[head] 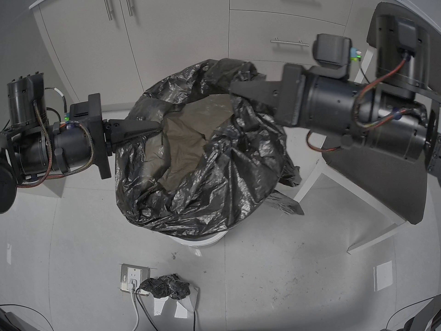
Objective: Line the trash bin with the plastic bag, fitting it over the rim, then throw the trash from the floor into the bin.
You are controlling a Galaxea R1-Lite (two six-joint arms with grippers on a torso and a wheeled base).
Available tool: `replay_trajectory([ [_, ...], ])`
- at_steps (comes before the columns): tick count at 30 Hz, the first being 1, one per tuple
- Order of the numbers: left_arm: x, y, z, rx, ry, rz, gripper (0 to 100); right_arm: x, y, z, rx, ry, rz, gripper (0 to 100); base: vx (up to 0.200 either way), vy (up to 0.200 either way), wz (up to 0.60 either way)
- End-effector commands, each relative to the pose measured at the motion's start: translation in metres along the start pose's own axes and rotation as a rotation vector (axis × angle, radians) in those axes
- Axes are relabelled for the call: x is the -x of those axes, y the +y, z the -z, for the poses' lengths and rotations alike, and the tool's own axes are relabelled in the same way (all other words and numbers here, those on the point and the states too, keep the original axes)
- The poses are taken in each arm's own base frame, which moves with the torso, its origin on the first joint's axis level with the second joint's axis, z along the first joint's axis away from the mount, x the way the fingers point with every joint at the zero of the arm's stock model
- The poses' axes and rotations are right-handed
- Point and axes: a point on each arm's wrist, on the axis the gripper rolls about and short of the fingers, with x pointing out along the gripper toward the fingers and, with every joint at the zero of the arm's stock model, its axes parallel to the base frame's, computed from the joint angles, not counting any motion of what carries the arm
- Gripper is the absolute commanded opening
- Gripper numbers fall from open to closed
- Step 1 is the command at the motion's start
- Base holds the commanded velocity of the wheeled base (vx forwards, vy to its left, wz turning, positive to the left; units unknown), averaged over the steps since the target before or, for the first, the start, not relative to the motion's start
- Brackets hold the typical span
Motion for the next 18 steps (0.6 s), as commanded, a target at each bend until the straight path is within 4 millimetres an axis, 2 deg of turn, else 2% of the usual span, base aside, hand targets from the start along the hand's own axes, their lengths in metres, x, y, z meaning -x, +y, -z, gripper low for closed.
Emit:
replay_trajectory([
  [1,0.019,0.002,0.002,-0.009,-0.060,0.000,0,-0.038,0.012,0.025,-0.001,0.057,-0.014,0,0.000,0.000,0.00],
  [8,0.031,0.003,0.007,-0.001,-0.096,-0.009,0,-0.055,0.016,0.031,-0.013,0.066,-0.029,0,0.000,0.000,0.00],
  [16,0.038,0.016,0.007,0.031,-0.118,-0.049,0,-0.069,0.009,0.045,-0.050,0.100,-0.012,0,0.000,0.000,0.00],
  [18,0.039,0.026,0.010,0.047,-0.123,-0.074,0,-0.081,0.004,0.053,-0.062,0.114,0.002,0,0.000,0.000,0.00],
])
